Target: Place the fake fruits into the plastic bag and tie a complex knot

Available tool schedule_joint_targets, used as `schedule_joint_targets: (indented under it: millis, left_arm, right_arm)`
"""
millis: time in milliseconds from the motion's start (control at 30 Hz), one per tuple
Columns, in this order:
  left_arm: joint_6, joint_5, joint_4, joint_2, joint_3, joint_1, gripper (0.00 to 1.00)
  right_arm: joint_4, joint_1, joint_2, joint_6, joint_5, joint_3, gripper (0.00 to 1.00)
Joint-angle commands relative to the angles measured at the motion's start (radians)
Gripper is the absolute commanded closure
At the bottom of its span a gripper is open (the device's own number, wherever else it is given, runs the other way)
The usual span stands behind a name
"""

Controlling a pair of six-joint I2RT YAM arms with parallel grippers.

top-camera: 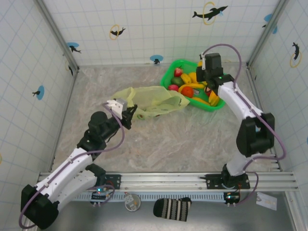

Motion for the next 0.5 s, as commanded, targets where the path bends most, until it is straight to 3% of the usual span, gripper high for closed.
schedule_joint_targets:
  millis: [0,100,233,467]
  left_arm:
    - [-0.045,0.049,0.014,0.004,0.046,0.008,1.00]
    - [-0.048,0.049,0.032,0.005,0.050,0.008,1.00]
    - [-0.055,0.058,0.047,0.012,0.053,0.012,1.00]
    - [-0.069,0.075,0.068,-0.009,0.022,0.029,1.00]
  right_arm:
    - [0.254,0.027,-0.170,0.093,-0.203,-0.110,0.55]
    - [0.487,0.094,-0.303,0.153,-0.323,-0.229,0.55]
    - [0.650,0.273,-0.381,0.133,-0.367,-0.295,0.57]
    - [0.840,0.508,-0.304,0.089,-0.314,-0.437,0.59]
